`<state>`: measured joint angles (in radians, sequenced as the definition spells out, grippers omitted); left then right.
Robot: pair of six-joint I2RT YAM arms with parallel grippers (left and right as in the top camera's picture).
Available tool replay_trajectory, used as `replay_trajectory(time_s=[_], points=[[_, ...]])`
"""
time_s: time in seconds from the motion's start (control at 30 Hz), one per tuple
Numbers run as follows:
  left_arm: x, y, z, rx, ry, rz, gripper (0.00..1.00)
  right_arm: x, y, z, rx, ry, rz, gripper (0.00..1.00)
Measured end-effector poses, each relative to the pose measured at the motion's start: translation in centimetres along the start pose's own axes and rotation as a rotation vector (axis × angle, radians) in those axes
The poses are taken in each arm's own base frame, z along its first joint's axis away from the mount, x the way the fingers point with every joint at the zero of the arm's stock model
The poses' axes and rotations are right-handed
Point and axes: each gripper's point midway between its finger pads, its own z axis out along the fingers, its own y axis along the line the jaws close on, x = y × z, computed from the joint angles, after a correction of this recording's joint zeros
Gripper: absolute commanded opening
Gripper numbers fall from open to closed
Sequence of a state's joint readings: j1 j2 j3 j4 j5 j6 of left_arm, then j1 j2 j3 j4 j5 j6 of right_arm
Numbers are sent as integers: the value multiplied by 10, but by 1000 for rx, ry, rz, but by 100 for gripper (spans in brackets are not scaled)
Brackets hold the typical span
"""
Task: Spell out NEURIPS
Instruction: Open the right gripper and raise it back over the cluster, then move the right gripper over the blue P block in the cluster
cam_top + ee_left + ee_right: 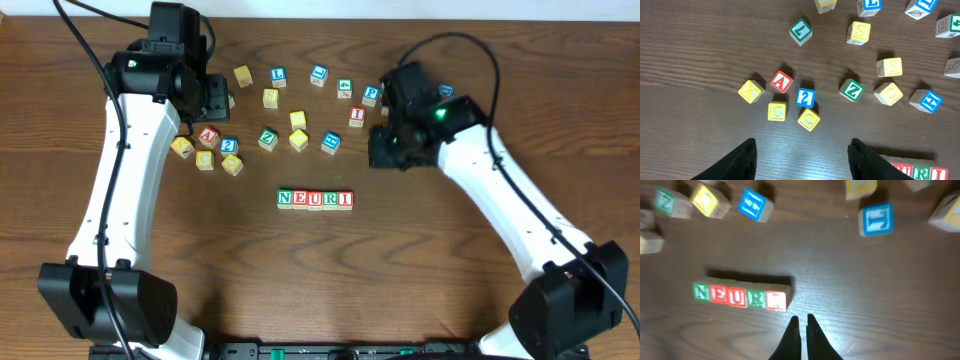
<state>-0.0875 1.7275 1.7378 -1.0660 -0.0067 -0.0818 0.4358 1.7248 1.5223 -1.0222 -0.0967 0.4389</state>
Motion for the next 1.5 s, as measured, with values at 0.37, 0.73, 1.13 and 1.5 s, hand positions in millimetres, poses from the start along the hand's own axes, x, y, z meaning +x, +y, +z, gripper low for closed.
replay_trajectory(time_s=[0.37,0.73,1.13,1.5], points=[[2,3,-39,10,-68,-4,58,-55,2,-61,-19,-175,-22,1],[16,6,-60,9,-63,-4,58,-55,-14,-62,31,-166,-2,1],[18,6,-60,8,-56,-3,58,-55,-16,-57,39,-154,-1,1],[17,6,-60,9,-59,-4,58,-54,-15,-52,42,-143,-2,1]])
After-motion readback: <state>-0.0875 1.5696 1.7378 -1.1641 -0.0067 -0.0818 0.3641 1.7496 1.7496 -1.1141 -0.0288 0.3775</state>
